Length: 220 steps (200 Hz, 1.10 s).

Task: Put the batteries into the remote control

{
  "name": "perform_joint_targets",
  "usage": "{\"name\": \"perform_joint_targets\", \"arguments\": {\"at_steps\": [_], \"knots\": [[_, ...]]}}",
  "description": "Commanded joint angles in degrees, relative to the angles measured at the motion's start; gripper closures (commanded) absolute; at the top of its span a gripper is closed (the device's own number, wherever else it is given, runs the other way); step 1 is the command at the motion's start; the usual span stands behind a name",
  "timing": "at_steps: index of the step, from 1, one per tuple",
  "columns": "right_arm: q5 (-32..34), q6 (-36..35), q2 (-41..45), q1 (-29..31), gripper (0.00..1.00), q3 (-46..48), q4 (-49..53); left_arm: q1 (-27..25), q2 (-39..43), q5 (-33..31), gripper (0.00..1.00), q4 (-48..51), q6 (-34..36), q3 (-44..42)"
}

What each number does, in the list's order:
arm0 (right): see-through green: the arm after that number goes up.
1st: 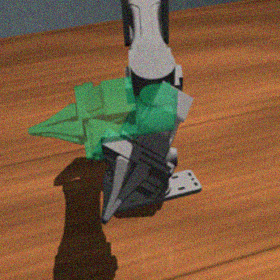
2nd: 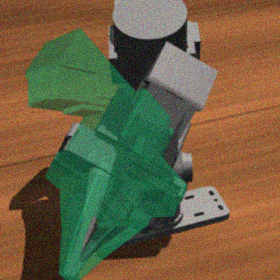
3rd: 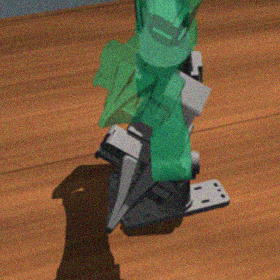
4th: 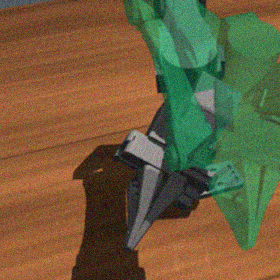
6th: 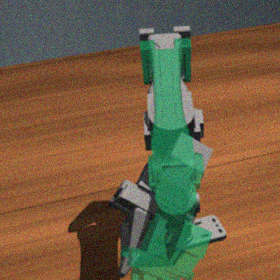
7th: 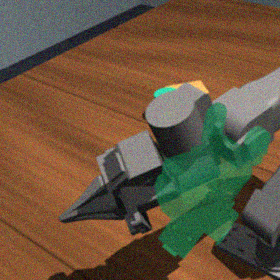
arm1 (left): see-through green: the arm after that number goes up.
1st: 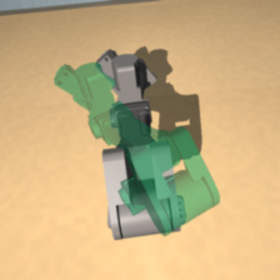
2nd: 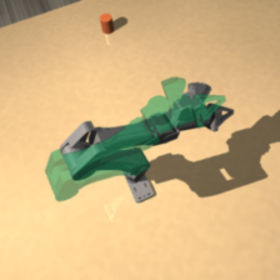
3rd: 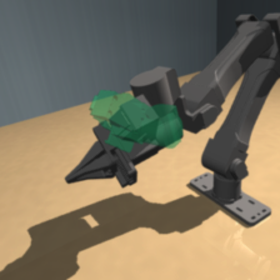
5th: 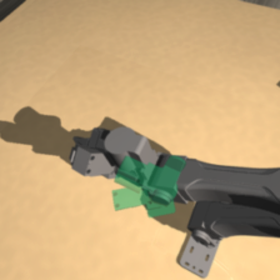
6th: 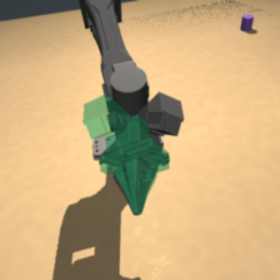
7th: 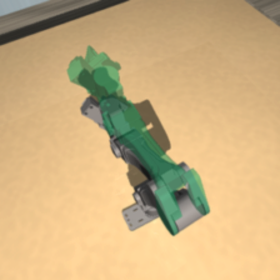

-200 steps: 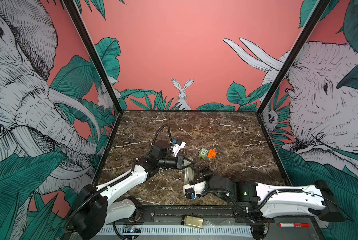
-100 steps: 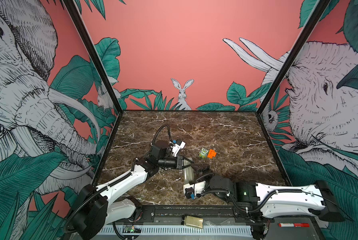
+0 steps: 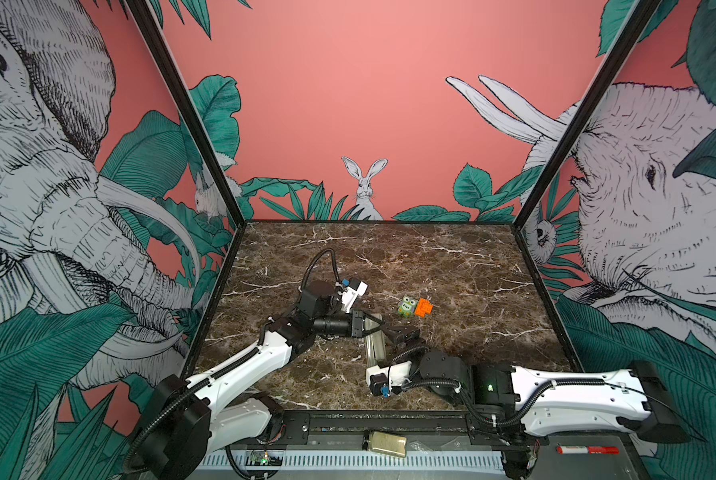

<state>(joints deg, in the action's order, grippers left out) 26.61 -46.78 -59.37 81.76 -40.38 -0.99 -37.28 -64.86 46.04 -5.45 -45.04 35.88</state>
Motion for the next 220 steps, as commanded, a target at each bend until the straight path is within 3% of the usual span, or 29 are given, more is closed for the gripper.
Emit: {"name": "perform_joint_targets", "arguments": {"at_steps": [1, 220], "knots": [[4.7, -0.6, 0.4, -0.4, 0.04, 0.2, -4.5, -0.4, 1.4, 3.1, 1.00, 2.7, 0.3, 0.7], [4.1, 0.1, -1.0, -0.1, 0.02, 0.0, -2.7, 1.5, 1.8, 1.3, 1.00, 2.2, -0.1, 1.4]]}}
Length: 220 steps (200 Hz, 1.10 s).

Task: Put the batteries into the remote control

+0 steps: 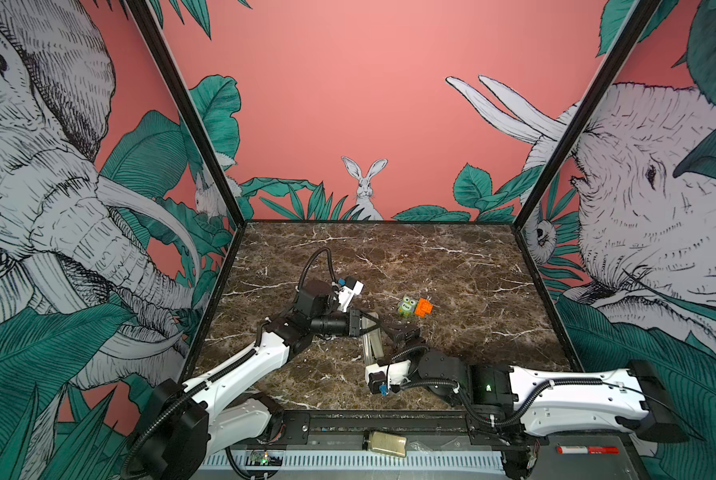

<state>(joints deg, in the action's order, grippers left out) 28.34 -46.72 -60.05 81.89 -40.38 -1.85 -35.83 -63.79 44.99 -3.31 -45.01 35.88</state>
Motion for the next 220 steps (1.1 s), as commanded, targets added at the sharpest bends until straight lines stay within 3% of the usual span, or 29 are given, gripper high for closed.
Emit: {"name": "perform_joint_targets", "arguments": {"at_steps": [1, 124, 194, 220], "knots": [[2.4, 0.1, -0.3, -0.2, 0.02, 0.0, -1.8, 0.1, 0.8, 2.4, 1.00, 0.1, -0.2, 1.4], [0.3, 1.3, -1.6, -0.2, 0.02, -0.4, -0.6, 1.6, 1.0, 2.1, 1.00, -1.6, -1.2, 0.3], [-2.2, 6.4, 1.1, 0.0, 0.02, 0.9, 2.9, 4.6, 1.7, -4.6, 1.00, -3.7, -2.8, -1.1], [-2.5, 11.7, 4.0, 0.1, 0.01, 1.5, 1.3, 5.4, 1.7, -9.1, 1.00, -3.2, -1.9, -1.2]]}}
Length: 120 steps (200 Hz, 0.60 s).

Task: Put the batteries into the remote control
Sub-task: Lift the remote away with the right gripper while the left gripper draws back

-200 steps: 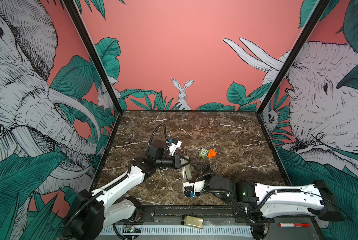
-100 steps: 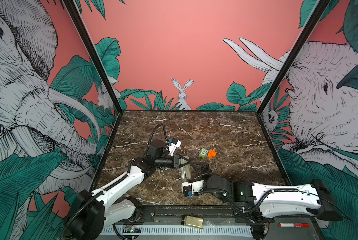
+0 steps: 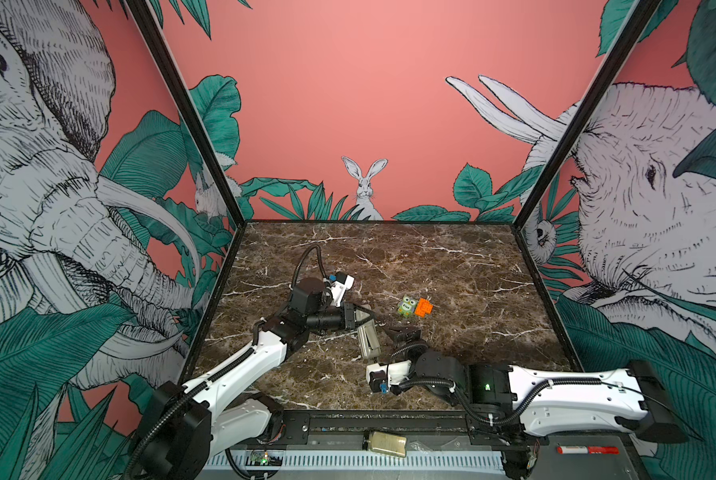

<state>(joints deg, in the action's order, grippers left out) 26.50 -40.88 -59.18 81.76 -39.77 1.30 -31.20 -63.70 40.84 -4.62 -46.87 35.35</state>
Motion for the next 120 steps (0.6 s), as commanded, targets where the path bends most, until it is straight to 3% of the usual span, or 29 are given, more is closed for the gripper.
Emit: {"name": "perform_joint_targets", "arguments": {"at_steps": [1, 29, 51, 120], "knots": [[-0.7, 6.3, 3.1, 0.2, 0.01, 0.9, -1.9, 0.8, 1.7, -5.2, 1.00, -1.8, 0.0, -0.7], [-0.1, 18.1, 4.0, -1.1, 0.00, -2.6, 2.1, 0.8, 1.8, -11.1, 1.00, -0.5, 1.6, -0.5], [-3.8, 28.9, 4.5, -5.3, 0.00, -6.0, 8.0, 0.8, 1.9, -13.8, 1.00, 0.0, 3.1, -0.4], [-26.8, 59.9, 1.7, -21.3, 0.01, -14.0, 17.8, 0.8, 3.1, -19.6, 1.00, -4.1, 3.8, -4.0]]}}
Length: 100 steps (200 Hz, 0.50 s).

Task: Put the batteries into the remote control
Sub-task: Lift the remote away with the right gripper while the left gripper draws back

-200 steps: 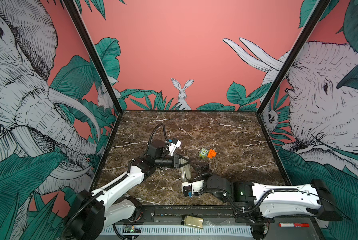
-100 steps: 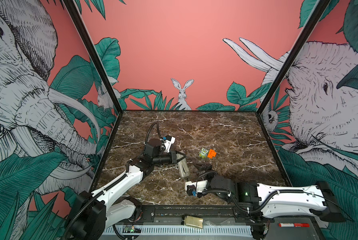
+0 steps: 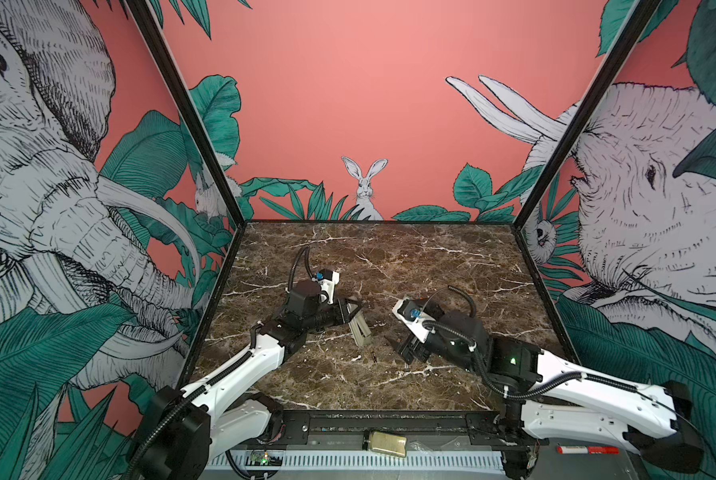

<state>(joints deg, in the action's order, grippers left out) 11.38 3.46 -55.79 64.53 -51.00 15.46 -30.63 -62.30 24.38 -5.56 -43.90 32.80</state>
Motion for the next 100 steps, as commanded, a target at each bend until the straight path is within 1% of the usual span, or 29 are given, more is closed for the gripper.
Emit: {"name": "perform_joint_targets", "arguments": {"at_steps": [1, 16, 35, 57, 81, 100], "knots": [[-12.0, 15.8, -1.7, -4.1, 0.01, -2.8, 3.6, 0.3, 1.7, -3.2, 1.00, -3.2, 0.8, -1.5], [-15.8, 18.9, -2.2, -5.1, 0.02, -2.2, 1.4, 0.2, 1.8, -4.2, 1.00, -3.7, 0.5, -1.7], [-20.2, 21.0, -4.2, -6.6, 0.06, -1.3, -0.9, 0.1, 1.7, -4.5, 1.00, -3.9, 0.6, -1.7], [-21.9, 21.8, -7.7, -7.3, 0.08, -0.6, -2.1, 0.1, 1.5, -4.0, 1.00, -4.1, 0.6, -1.6], [-23.9, 24.4, -11.3, -7.3, 0.10, 1.9, -7.9, 0.1, 1.8, -3.7, 1.00, -3.1, 0.7, -1.5], [-23.5, 25.5, -13.5, -7.2, 0.10, 2.7, -10.8, 0.2, 1.9, -3.6, 1.00, -2.4, 0.8, -1.5]]}}
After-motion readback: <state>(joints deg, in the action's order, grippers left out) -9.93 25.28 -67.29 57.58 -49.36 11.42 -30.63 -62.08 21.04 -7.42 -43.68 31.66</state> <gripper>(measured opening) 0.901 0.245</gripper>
